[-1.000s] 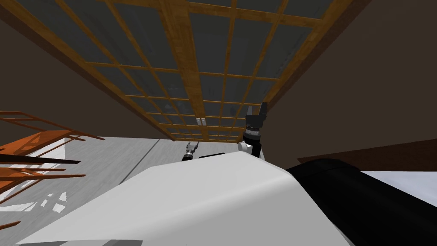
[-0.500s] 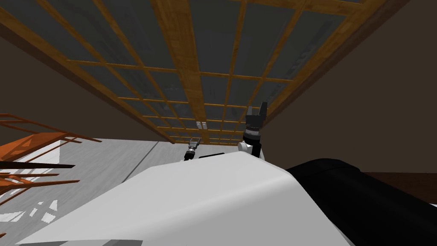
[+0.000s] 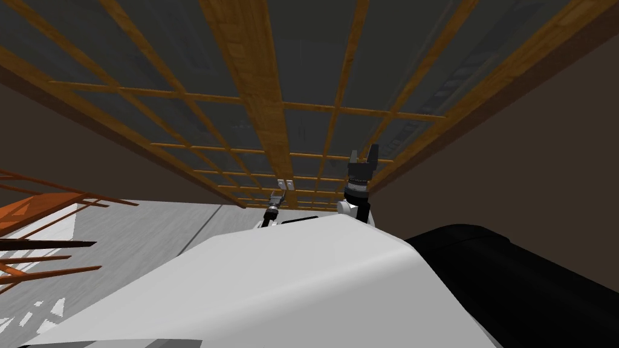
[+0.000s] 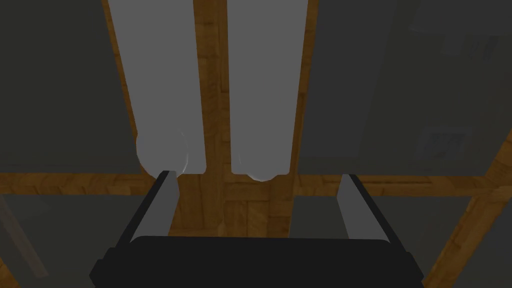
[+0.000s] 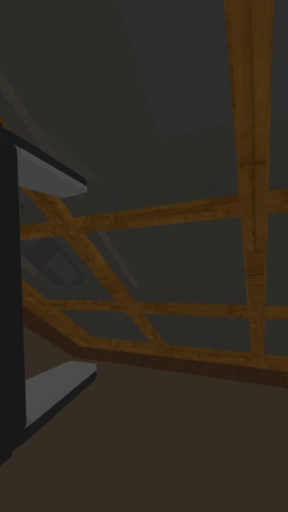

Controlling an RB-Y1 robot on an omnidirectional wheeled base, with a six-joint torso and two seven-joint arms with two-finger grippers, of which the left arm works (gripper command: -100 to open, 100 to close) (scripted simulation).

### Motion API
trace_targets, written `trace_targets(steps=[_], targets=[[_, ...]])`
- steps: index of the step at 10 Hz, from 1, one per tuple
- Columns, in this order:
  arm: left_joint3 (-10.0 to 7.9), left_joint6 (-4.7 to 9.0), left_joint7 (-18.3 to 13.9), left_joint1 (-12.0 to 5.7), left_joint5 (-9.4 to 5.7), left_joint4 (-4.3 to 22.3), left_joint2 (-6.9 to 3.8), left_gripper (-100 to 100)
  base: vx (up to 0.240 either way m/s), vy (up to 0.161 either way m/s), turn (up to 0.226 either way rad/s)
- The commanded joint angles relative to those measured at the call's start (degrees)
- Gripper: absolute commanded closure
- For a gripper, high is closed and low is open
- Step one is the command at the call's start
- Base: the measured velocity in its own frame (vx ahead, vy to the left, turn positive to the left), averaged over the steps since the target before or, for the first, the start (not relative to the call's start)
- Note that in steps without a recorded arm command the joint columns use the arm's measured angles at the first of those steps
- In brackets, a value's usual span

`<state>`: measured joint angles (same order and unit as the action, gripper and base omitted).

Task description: Pull the door open

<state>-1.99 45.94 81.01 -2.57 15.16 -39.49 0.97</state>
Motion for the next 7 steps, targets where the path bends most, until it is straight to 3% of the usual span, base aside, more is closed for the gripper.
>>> trace_targets(steps=[1, 4, 5, 7], targets=[[-0.04, 0.45, 0.3, -1.3, -0.17, 0.5, 0.41, -100, 0.201, -0.001, 0.011], [0.03, 0.3, 0.3, -2.18, -0.25, 0.2, 0.72, -100, 0.154, -0.004, 0.012], [0.03, 0.3, 0.3, -2.18, -0.25, 0.2, 0.72, 100, -0.022, 0.001, -0.001], [0.03, 0.3, 0.3, -2.18, -0.25, 0.2, 0.72, 100, -0.024, 0.006, -0.006]])
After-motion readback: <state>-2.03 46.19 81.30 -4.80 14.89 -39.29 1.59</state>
